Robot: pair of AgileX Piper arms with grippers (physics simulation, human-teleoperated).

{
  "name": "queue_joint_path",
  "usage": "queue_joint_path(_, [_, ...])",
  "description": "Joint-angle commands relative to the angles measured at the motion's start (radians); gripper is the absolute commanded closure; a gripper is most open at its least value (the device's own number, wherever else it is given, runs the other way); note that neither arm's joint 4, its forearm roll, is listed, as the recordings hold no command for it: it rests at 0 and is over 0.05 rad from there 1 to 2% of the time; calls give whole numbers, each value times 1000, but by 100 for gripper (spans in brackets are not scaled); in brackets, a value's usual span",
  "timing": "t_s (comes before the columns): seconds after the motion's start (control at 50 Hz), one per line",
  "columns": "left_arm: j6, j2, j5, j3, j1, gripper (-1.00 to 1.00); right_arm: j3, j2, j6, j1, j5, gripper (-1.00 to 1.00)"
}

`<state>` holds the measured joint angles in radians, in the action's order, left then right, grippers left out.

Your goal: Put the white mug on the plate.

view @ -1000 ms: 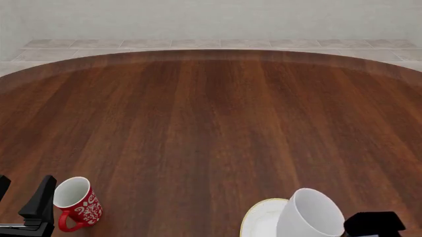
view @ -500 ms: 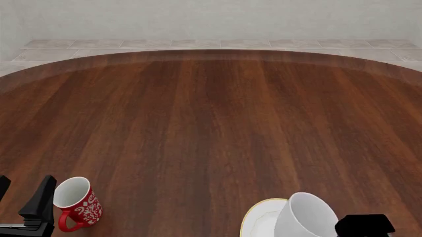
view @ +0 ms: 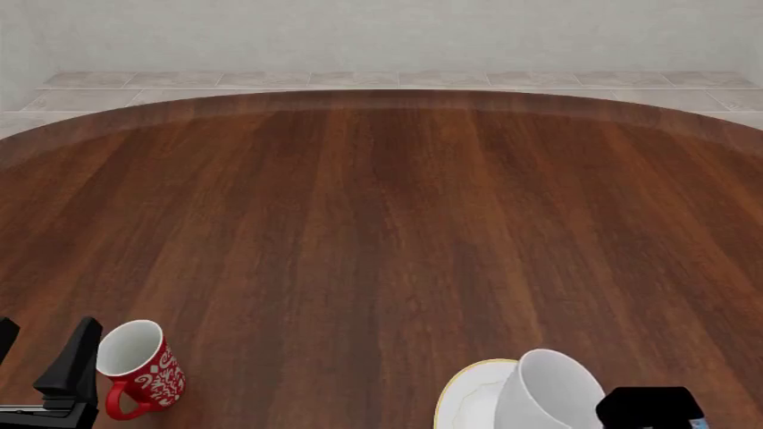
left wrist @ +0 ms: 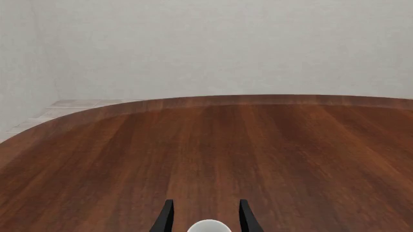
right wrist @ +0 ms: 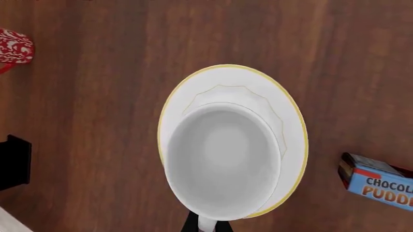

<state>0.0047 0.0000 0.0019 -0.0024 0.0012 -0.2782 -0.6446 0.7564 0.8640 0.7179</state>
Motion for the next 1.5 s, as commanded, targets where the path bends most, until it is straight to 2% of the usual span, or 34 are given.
queue_joint_path(0.02, [0,3,-1,-2,-1,-100,0,2,-4,-16,5,100])
queue_joint_path(0.06, [0,2,-2,-2,-1,-100,-2,1,-4,-16,5,100])
queue_joint_path(0.08, [0,2,-2,-2,-1,-100,-1,0,-3,-15,5,-100])
queue_joint_path(0.54, [1,3,-1,-2,-1,-100,-12,-14,-11,-19,9,-100])
queue_joint_path(0.88, [0,2,-2,-2,-1,-100,-70,50,-45,-32,115,-100])
queue_joint_path(1.5, [0,2,-2,-2,-1,-100,-239,257,-110,-59,409,-100])
